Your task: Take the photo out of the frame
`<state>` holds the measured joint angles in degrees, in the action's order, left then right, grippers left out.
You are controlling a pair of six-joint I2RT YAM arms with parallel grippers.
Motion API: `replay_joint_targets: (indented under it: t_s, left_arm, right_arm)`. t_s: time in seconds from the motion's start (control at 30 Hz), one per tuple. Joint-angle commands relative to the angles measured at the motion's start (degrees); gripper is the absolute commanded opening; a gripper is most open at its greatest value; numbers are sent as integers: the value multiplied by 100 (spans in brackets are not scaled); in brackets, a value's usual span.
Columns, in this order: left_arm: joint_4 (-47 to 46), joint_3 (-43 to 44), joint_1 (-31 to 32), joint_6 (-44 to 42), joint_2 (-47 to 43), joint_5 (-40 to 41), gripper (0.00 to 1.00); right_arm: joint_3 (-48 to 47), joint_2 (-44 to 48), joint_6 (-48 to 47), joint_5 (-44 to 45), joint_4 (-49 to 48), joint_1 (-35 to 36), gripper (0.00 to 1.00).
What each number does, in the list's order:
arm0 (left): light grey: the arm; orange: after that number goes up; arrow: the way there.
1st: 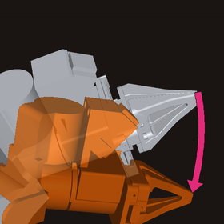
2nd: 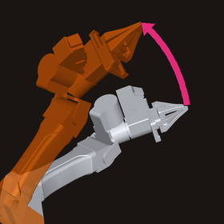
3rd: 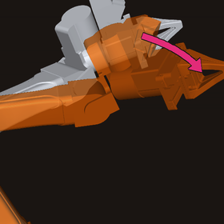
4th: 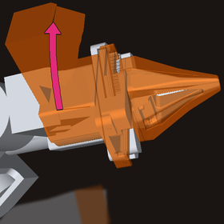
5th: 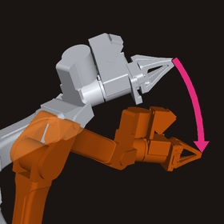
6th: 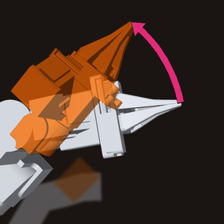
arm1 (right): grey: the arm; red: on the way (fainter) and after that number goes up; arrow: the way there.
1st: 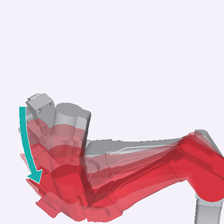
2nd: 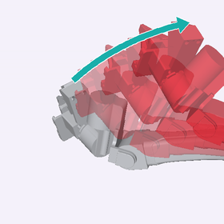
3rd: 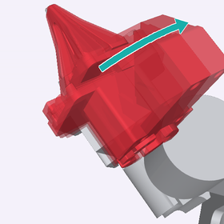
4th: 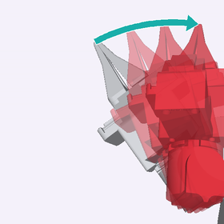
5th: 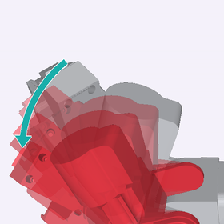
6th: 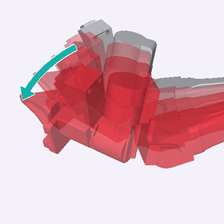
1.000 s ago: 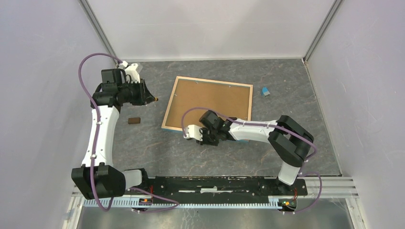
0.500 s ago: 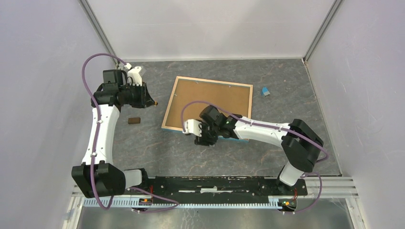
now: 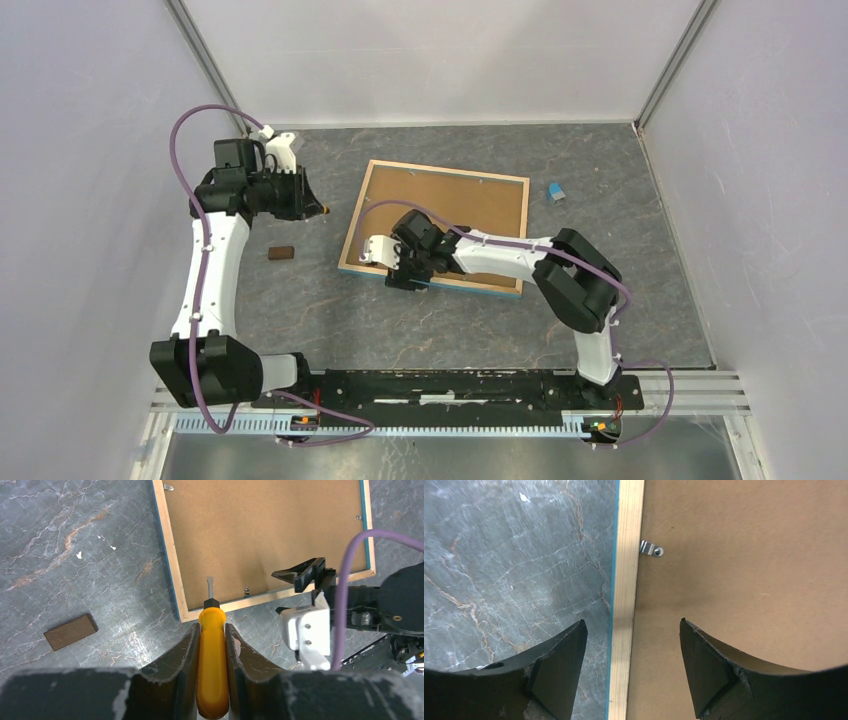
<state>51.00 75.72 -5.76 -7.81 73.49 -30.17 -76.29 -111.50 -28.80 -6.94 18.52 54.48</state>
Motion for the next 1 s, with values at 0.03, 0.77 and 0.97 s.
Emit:
replay_joint_targets:
  t_s: [0.03, 0.77, 0.97]
  left_arm:
    - [41, 224, -26, -165, 49, 21, 2]
    - [965, 170, 594, -1980, 345, 758, 2]
    - [632, 49, 1504, -1902, 449, 1590, 2]
  right_arm:
    - [-45, -195, -150, -202, 102, 1, 72]
    - [2504, 1386, -190, -1537, 25, 115, 24]
    - [2570, 1959, -231, -1373, -89, 57, 58]
